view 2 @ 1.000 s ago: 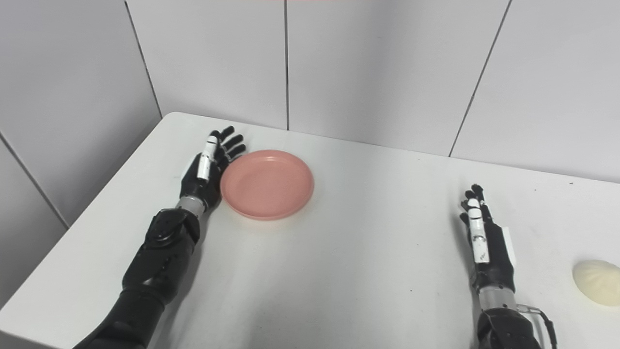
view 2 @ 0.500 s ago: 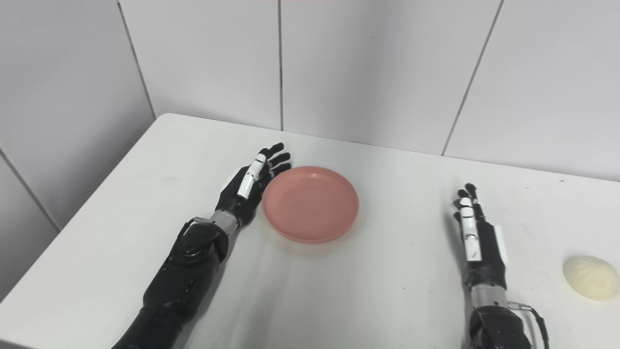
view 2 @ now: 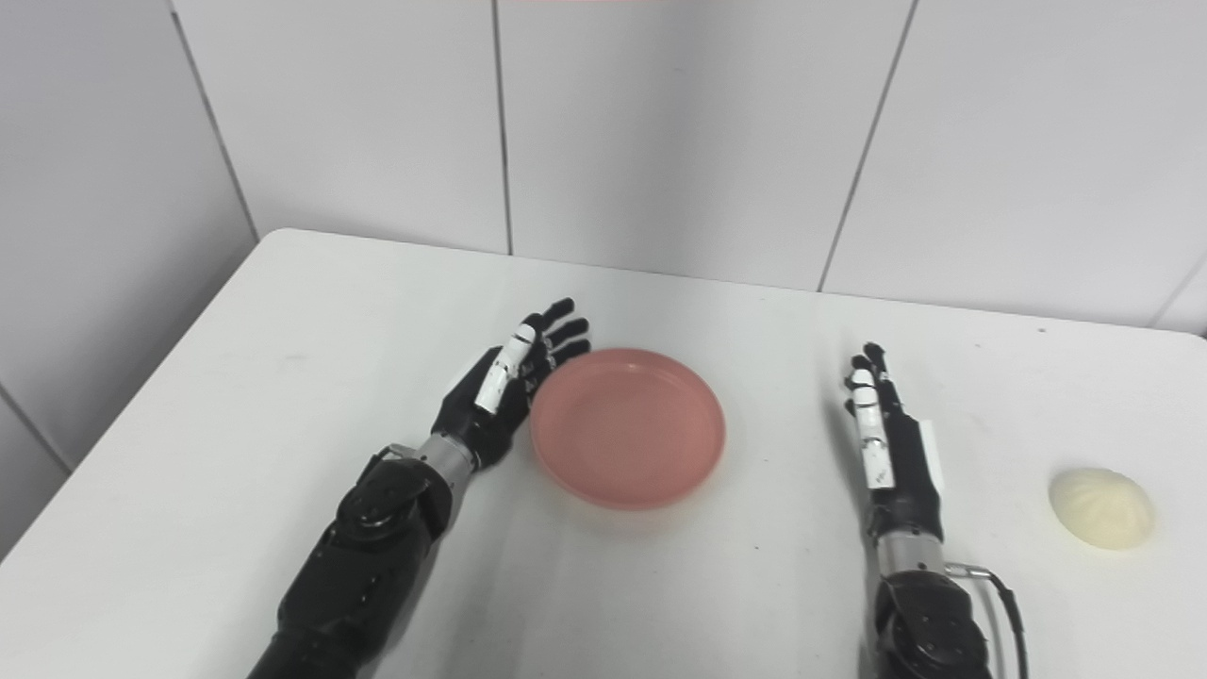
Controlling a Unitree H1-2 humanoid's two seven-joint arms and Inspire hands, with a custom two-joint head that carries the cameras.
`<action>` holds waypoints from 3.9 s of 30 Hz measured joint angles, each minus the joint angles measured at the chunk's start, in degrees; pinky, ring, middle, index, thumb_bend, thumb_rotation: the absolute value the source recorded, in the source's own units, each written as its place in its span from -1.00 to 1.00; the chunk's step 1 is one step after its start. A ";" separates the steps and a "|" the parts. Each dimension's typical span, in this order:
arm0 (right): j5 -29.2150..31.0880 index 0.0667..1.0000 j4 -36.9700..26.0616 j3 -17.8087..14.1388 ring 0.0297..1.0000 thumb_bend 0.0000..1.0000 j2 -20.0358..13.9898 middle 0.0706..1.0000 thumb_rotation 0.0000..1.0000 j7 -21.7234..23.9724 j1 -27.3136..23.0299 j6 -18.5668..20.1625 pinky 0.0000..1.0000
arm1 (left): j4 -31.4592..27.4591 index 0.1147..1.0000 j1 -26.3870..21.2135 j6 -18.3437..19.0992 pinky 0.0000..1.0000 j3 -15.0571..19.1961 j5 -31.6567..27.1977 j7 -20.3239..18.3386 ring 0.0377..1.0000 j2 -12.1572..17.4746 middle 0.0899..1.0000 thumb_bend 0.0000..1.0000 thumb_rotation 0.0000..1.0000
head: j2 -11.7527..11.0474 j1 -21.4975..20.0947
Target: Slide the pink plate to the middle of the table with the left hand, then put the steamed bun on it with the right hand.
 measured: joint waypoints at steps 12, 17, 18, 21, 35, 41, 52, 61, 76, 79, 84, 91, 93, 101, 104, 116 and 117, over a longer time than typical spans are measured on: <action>-1.33 0.89 0.10 0.80 0.84 -0.58 0.31 0.85 1.00 -0.93 -0.04 -0.02 0.82 | -0.32 0.78 1.25 0.01 0.86 -0.07 -1.88 -4.48 0.80 -0.36 0.79 -0.12 1.00 | 0.09 -3.25; -1.82 0.88 0.08 0.94 0.83 -0.57 0.37 0.85 1.00 -1.18 -0.04 -0.01 0.81 | -0.34 0.76 1.38 0.01 0.85 -0.09 -2.43 -5.11 0.79 -0.21 0.78 -0.12 1.00 | 0.09 -4.13; -1.82 0.89 0.07 0.93 0.84 -0.57 0.39 0.85 1.00 -1.22 -0.04 -0.01 0.81 | -0.32 0.76 1.38 0.00 0.84 -0.08 -2.53 -5.16 0.79 -0.18 0.79 -0.12 1.00 | 0.09 -4.57; -1.82 0.89 0.06 0.94 0.84 -0.56 0.44 0.86 1.00 -1.21 -0.04 -0.01 0.82 | -0.20 0.77 1.35 0.00 0.84 -0.02 -2.58 -5.50 0.80 -0.09 0.79 -0.11 1.00 | 0.00 -5.01; -4.08 0.85 -2.43 2.09 0.80 -0.54 0.91 0.81 1.00 -1.66 0.78 -0.01 0.76 | 3.68 0.81 -0.51 -2.62 0.87 1.66 -2.62 -6.36 0.81 0.01 0.81 -0.13 1.00 | -1.14 -10.10; -5.83 0.79 -5.15 2.39 0.70 -0.46 0.99 0.76 1.00 -2.19 2.39 0.00 0.65 | 5.02 0.81 -1.37 -2.99 0.86 2.07 -2.64 -7.29 0.81 0.47 0.81 -0.10 1.00 | -1.67 -13.09; -8.59 0.78 -18.90 -0.44 0.60 0.00 -2.41 0.74 0.99 -3.08 2.42 2.55 0.48 | 8.81 0.75 -3.41 -4.67 0.79 3.10 -3.87 -8.62 0.75 2.38 0.76 -0.09 1.00 | -2.46 -17.93; -20.71 0.86 -29.30 -0.16 0.50 0.13 -6.72 0.76 0.77 -3.32 2.39 8.61 0.24 | 12.80 0.73 -5.36 -6.13 0.76 4.20 -4.61 -11.17 0.74 3.56 0.74 -0.05 0.96 | -3.16 -22.67; -45.43 0.75 -42.58 0.79 0.37 0.57 -14.23 0.65 -0.06 5.99 2.45 26.23 0.08 | 22.14 0.69 -9.71 -9.91 0.69 6.54 -6.04 -14.88 0.69 6.18 0.70 0.02 0.81 | -3.69 -28.65; -50.25 0.70 -43.40 -0.23 0.46 0.65 -15.15 0.62 -0.11 10.19 2.56 29.33 0.18 | 23.49 0.68 -10.29 -10.71 0.68 6.74 -6.11 -15.15 0.68 6.48 0.70 0.03 0.81 | -3.69 -29.53; -57.10 0.68 -44.93 -5.41 0.52 0.62 -14.15 0.66 -0.15 16.80 2.52 30.81 0.19 | 25.37 0.67 -10.96 -11.39 0.66 7.01 -6.35 -16.22 0.66 6.63 0.68 0.03 0.80 | -3.60 -31.99; -60.06 0.65 -44.17 -9.09 0.59 0.65 -13.63 0.68 -0.17 20.81 2.64 30.96 0.32 | 28.86 0.64 -12.56 -13.18 0.62 7.78 -6.33 -17.72 0.63 7.94 0.66 0.06 0.74 | -3.34 -33.22; -60.17 0.65 -43.06 -10.16 0.61 0.66 -13.73 0.68 -0.20 21.54 2.67 30.99 0.34 | 29.77 0.63 -12.91 -13.73 0.61 8.11 -6.35 -18.12 0.63 8.65 0.65 0.07 0.72 | -3.25 -33.57; -58.71 0.61 -37.61 -10.71 0.59 0.75 -15.68 0.64 -0.25 19.89 3.17 31.01 0.33 | 31.41 0.63 -13.24 -14.77 0.58 8.87 -6.40 -18.85 0.61 10.18 0.64 0.09 0.66 | -2.73 -34.19; -56.09 0.60 -35.46 -11.23 0.61 0.76 -15.81 0.66 -0.33 18.81 3.15 31.02 0.39 | 31.97 0.62 -13.45 -14.80 0.57 9.32 -6.67 -19.34 0.61 10.23 0.64 0.09 0.63 | -2.64 -34.37; -53.45 0.59 -26.72 -11.19 0.57 0.74 -15.73 0.65 -0.42 16.59 2.87 31.06 0.32 | 33.25 0.61 -14.03 -14.76 0.57 10.42 -6.84 -20.44 0.60 10.23 0.63 0.08 0.63 | -2.11 -35.16; -53.00 0.59 -25.90 -11.17 0.57 0.74 -15.73 0.65 -0.43 16.51 2.80 31.06 0.31 | 33.33 0.61 -14.07 -14.76 0.56 10.48 -6.86 -20.51 0.60 10.23 0.63 0.08 0.63 | -1.94 -35.33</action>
